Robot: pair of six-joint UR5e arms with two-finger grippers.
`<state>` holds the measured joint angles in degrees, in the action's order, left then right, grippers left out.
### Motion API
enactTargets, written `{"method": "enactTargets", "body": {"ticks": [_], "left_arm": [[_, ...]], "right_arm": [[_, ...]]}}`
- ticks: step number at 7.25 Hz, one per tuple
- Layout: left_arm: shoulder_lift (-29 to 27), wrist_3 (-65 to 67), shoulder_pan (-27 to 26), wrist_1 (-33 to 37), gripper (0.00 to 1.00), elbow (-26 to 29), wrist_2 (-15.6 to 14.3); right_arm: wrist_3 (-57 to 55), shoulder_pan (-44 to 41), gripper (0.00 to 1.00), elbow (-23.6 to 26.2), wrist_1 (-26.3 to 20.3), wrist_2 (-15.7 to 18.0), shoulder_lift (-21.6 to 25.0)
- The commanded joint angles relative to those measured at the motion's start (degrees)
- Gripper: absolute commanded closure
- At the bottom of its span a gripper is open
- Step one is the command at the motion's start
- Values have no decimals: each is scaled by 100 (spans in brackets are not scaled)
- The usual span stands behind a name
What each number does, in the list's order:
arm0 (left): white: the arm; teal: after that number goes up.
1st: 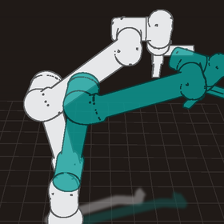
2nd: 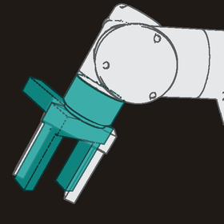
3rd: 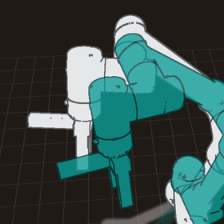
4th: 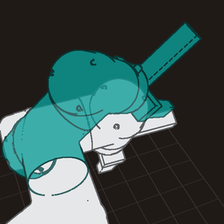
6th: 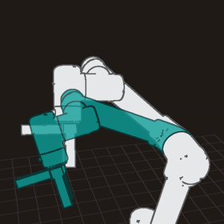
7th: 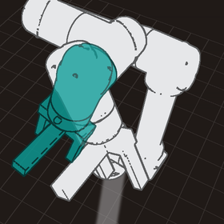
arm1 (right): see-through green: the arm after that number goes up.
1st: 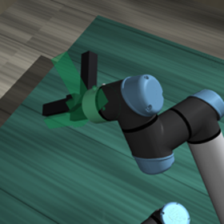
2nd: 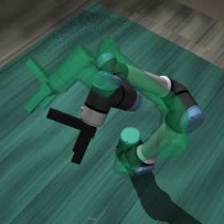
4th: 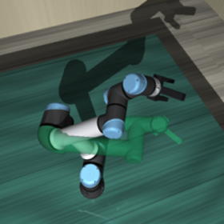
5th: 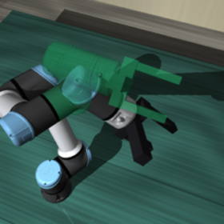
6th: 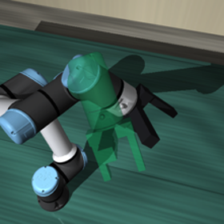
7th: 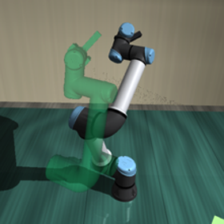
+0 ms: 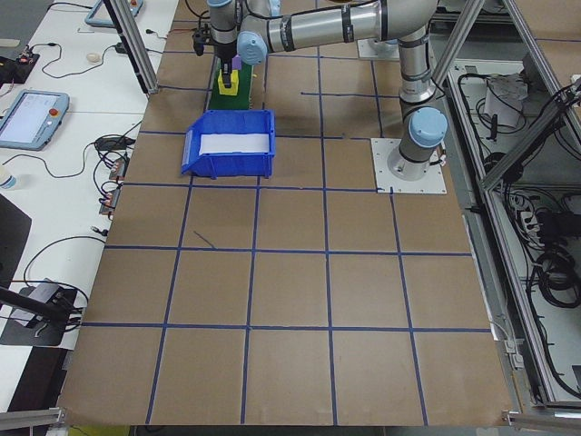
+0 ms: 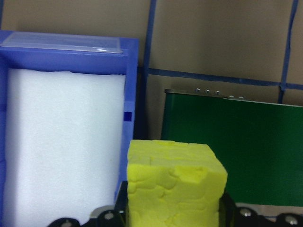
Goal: Move block left to right into plate
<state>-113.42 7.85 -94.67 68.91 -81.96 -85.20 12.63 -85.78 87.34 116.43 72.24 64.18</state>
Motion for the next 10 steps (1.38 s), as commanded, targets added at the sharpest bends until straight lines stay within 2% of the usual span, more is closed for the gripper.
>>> {"method": "enactTargets", "body": {"ticks": [1,2,4,5,6,7,8,10], "left_arm": [[-459,33,-201,-868,78,-311,-6],[-601,24,-209,-1080,72,-329,-14],[-498,-81,-236,-1274,7,-461,-67],[-88,-90,-245,-1232,0,-549,-58],[178,-99,-245,-1014,0,-593,-111],[406,-99,-201,-611,0,-498,-433],[652,-99,-157,-251,0,-479,-541],[987,-108,78,154,0,-436,-542]], "right_arm": [[20,44,6,-24,240,-236,-265],[20,44,6,-24,249,-236,-283],[-24,44,6,-50,328,-245,-345],[-59,53,6,-68,328,-245,-371],[-251,79,6,-85,328,-271,-363],[-322,114,5,-103,328,-385,-363],[-514,115,5,-120,328,-394,-363],[-744,123,5,-94,328,-394,-345]]}}
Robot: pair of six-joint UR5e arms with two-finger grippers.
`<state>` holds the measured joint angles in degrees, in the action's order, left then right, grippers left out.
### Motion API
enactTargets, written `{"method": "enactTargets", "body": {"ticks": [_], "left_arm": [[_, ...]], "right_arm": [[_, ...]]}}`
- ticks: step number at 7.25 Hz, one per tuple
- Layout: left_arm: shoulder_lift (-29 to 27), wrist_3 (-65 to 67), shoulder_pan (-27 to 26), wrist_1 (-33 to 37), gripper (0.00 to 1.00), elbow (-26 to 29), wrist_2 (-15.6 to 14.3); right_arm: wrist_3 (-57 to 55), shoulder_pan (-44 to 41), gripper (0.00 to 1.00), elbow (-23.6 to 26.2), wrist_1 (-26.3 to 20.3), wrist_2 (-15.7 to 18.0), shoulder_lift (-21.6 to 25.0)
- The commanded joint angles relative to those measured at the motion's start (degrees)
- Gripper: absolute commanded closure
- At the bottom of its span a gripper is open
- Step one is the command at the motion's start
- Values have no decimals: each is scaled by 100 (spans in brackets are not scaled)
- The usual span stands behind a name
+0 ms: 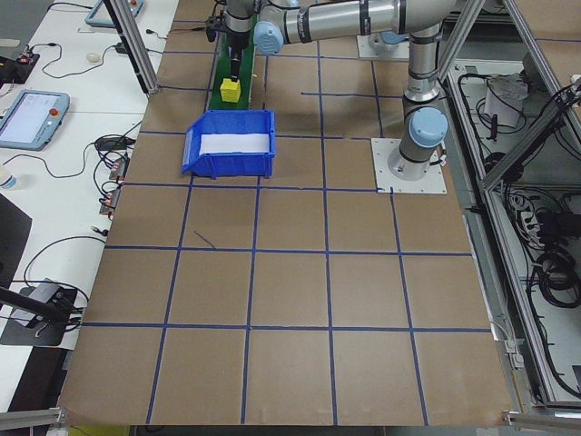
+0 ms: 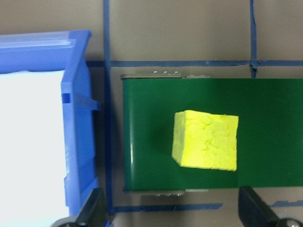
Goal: Move block left to right into plate
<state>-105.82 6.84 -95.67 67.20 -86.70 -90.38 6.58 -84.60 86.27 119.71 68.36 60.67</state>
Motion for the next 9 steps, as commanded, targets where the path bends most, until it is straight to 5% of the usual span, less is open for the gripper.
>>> {"method": "enactTargets", "body": {"ticks": [1,4,5,6,7,9], "left_arm": [[542,-486,538,668,0,4,-6],[1536,-947,832,1969,0,-136,-32],[1643,-947,701,1963,0,-154,-23],[1548,-895,656,1963,0,-189,-32],[1617,-912,586,2172,0,-207,-15],[1757,-930,602,2576,0,-67,38]], "right_arm": [[-244,5,5,38,0,-7,15],[-280,5,6,108,26,-7,6],[-271,5,25,213,26,28,-3],[-236,23,69,310,26,116,15],[-175,58,87,346,26,482,50],[184,58,91,346,26,1038,85]]}}
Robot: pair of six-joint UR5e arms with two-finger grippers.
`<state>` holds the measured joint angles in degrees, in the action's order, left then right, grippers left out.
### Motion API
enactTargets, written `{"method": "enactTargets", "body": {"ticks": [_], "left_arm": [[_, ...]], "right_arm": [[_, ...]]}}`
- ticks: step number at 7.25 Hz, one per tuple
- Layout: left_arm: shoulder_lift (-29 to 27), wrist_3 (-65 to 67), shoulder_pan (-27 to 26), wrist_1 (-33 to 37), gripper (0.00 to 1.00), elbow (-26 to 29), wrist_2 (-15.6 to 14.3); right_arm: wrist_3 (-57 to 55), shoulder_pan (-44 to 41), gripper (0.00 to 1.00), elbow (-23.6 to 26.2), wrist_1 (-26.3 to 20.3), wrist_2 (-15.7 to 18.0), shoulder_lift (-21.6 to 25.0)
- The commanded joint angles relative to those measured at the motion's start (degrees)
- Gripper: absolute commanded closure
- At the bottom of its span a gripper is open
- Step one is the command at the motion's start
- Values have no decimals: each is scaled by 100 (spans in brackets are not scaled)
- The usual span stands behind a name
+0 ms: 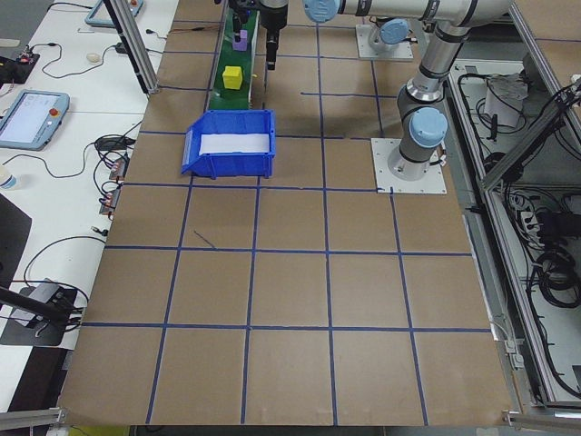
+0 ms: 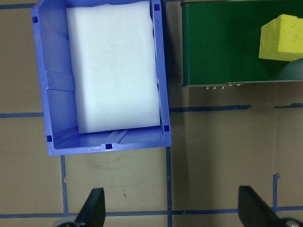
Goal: Move block left to right into plate
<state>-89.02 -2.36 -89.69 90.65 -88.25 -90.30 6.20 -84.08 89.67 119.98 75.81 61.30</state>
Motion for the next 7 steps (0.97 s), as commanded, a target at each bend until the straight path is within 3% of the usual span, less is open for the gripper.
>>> {"method": "enactTargets", "body": {"ticks": [1,2,3,5,7], "left_arm": [[217,-10,-4,373,0,80,-22],[227,-1,-13,426,0,80,-40],[219,51,31,418,0,97,3],[228,61,75,418,0,106,30],[228,61,75,418,0,106,12]], "right_arm": [[250,6,91,-37,-9,390,31],[250,6,91,-98,-9,443,92],[363,6,91,-134,-36,705,258],[1788,206,91,-64,-71,1442,680],[3728,1580,91,85,-245,1454,770]]}}
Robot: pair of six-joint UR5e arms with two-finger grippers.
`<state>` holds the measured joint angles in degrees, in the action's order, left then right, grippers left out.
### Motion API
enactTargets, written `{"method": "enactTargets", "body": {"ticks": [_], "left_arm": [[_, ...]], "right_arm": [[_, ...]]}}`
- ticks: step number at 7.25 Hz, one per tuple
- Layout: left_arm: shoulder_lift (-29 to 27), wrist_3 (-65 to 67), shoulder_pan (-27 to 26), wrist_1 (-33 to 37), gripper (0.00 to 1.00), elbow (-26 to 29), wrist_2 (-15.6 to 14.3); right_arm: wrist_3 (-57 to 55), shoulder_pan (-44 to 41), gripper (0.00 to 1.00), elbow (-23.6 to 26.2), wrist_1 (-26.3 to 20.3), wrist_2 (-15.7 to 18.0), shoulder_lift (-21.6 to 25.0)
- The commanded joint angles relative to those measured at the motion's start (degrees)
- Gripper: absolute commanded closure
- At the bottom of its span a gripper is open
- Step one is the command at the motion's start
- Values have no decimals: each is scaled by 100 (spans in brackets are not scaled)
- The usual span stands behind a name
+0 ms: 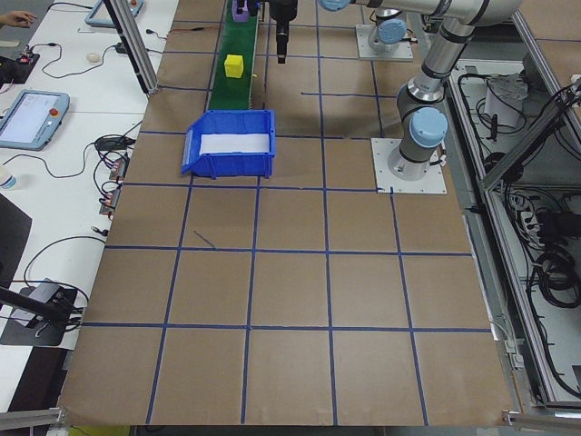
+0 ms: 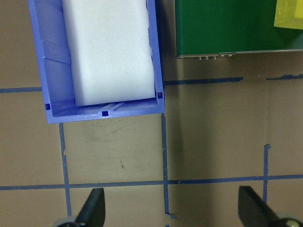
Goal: Move block left to right into plate
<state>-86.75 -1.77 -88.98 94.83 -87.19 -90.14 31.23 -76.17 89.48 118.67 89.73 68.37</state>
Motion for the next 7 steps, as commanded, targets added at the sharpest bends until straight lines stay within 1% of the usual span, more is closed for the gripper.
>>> {"method": "enactTargets", "body": {"ticks": [1,2,4,5,6,7], "left_arm": [[1,1,12,1,0,1,14],[1,1,3,1,0,-8,-3],[1,1,3,1,0,0,23],[-8,1,3,-8,0,-17,32],[-8,10,20,-34,0,-17,41],[-8,10,12,-26,0,-17,23]], "right_arm": [[2542,1606,91,209,-107,97,132],[3999,2397,91,245,-55,106,133],[5580,3752,91,315,-37,97,63],[6022,4202,91,446,-37,106,37],[6140,4563,91,569,24,106,-129],[6402,4767,90,588,208,106,-357]]}}
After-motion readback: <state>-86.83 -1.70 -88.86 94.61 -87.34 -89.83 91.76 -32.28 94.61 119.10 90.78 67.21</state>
